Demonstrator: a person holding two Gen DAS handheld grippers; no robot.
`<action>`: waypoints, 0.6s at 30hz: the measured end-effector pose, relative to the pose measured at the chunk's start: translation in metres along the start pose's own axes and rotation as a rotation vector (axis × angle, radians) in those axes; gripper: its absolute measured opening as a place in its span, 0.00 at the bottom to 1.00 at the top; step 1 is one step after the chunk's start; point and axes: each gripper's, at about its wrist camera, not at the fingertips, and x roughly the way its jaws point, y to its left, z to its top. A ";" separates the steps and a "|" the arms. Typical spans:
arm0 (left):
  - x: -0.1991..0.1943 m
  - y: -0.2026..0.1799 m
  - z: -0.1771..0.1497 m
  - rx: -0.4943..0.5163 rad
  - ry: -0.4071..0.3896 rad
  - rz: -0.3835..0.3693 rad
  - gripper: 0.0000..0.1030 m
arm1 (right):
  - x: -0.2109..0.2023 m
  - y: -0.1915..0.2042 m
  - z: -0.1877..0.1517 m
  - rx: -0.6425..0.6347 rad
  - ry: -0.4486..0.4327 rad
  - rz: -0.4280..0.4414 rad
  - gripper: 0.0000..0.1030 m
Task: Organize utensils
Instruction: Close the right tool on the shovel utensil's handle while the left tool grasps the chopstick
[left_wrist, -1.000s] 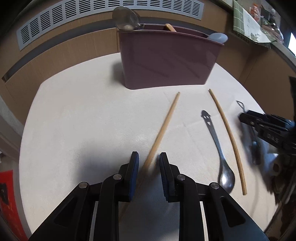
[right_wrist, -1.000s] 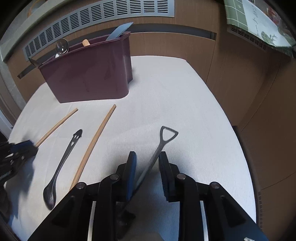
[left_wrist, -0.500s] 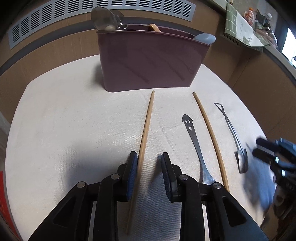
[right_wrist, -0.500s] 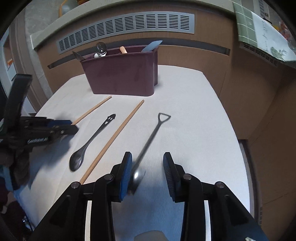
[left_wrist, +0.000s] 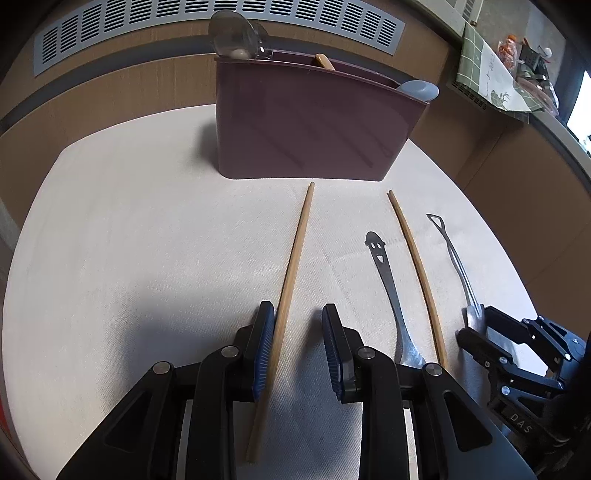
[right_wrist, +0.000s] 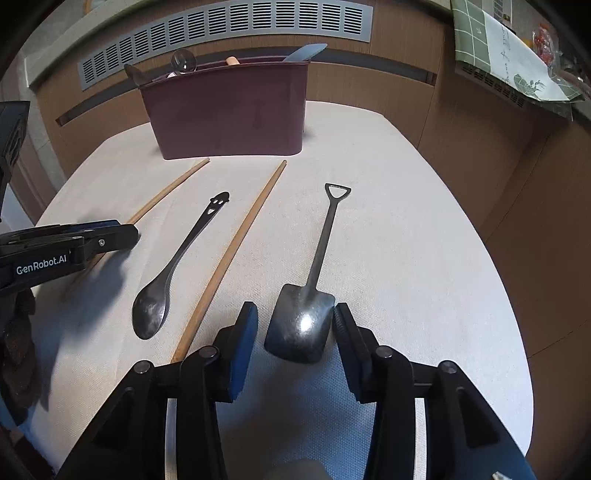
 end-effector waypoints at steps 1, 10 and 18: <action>0.000 0.001 0.000 -0.003 0.000 -0.004 0.27 | 0.000 -0.001 0.000 -0.017 0.000 0.008 0.34; -0.001 0.003 -0.001 -0.010 -0.007 -0.017 0.28 | -0.037 -0.024 0.024 -0.084 -0.140 0.013 0.02; -0.001 0.003 -0.003 0.009 -0.014 -0.026 0.31 | -0.038 -0.032 0.043 -0.104 -0.150 0.106 0.18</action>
